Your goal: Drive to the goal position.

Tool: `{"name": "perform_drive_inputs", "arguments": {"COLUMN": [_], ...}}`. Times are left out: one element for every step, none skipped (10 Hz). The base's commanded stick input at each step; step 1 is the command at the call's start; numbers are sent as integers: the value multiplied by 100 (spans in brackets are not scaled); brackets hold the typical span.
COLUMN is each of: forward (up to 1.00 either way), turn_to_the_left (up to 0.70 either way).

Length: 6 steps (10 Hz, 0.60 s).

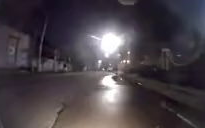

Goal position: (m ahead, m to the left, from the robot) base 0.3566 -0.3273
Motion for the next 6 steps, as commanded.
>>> {"name": "perform_drive_inputs", "arguments": {"forward": [70,70,70,70,70,70], "turn_to_the_left": [-31,0,0,0,0,0]}}
